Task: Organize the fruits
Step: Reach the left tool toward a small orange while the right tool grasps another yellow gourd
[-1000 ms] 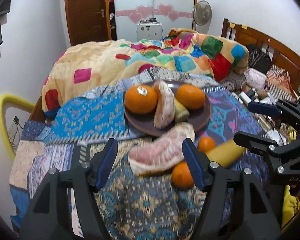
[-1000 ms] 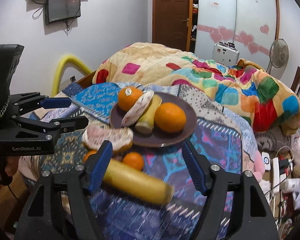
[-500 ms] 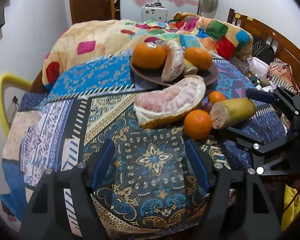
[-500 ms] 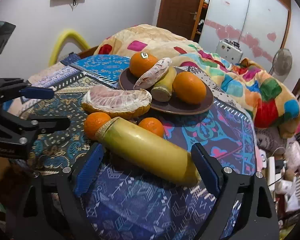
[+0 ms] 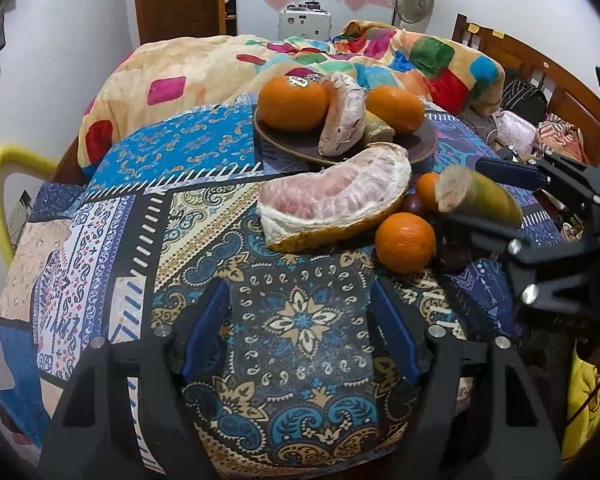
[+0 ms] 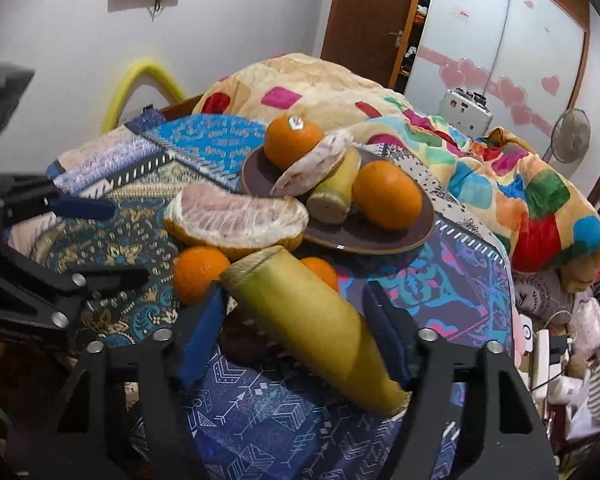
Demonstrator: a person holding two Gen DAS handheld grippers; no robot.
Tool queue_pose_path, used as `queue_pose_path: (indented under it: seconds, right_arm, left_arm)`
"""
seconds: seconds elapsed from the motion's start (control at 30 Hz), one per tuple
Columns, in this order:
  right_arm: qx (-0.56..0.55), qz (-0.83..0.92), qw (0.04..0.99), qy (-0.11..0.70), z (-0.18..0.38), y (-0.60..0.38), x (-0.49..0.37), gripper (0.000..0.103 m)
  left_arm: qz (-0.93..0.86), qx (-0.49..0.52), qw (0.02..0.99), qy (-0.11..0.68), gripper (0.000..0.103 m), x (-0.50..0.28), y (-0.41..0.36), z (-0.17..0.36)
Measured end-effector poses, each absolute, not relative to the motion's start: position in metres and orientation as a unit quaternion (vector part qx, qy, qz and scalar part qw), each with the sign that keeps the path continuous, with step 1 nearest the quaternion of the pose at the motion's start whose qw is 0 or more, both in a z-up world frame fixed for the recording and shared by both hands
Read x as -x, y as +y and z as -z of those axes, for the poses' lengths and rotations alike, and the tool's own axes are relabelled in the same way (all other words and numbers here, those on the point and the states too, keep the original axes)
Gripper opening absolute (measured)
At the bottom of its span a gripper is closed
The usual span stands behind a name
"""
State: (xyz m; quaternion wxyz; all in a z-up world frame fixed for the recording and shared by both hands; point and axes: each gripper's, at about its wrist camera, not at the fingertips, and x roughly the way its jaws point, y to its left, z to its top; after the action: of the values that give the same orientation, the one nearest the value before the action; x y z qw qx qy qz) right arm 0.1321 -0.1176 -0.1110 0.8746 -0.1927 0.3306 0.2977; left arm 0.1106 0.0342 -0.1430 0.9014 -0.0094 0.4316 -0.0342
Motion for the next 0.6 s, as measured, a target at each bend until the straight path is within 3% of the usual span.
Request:
queue_pose_path:
  seconds: [0.33,0.6]
  right_arm:
    - [0.095,-0.281,0.887,0.354,0.092,-0.158,-0.16,0.043]
    - [0.062,-0.258,0.88,0.394,0.113,-0.189,-0.177,0.038]
  left_arm:
    - [0.055,0.005,0.904,0.423,0.073,-0.12,0.014,0.136]
    - [0.072,0.001,0.904,0.422,0.073,-0.13,-0.002,0.136]
